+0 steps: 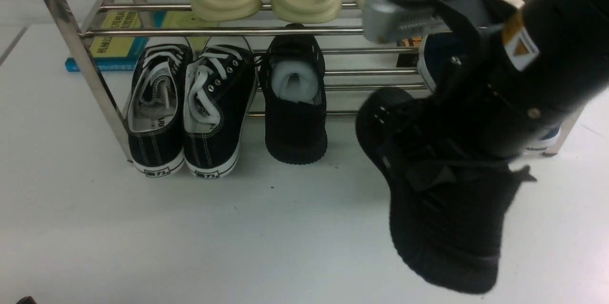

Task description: Take the shoes off the shelf with your hand on the white table.

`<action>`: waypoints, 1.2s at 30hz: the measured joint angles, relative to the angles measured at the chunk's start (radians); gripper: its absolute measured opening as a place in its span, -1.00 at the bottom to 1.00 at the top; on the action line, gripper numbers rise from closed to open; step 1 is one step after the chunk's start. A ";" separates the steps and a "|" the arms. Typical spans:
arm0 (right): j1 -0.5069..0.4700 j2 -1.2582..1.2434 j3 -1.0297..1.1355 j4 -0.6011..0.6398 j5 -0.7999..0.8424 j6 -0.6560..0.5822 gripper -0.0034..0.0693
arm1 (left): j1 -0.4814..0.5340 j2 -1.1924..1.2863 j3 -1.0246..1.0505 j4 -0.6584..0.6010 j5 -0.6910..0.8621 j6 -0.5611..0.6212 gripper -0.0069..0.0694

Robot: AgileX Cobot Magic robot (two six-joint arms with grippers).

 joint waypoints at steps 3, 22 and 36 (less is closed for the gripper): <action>0.000 -0.008 0.099 -0.027 -0.004 0.034 -0.88 | 0.000 0.000 0.000 0.000 0.000 0.000 -0.19; 0.001 0.242 0.269 -0.097 -0.333 0.147 -0.87 | 0.000 0.000 0.000 0.000 0.000 0.001 -0.19; 0.001 0.310 0.269 -0.085 -0.370 0.148 -0.84 | 0.000 0.000 0.000 0.000 0.000 0.001 -0.19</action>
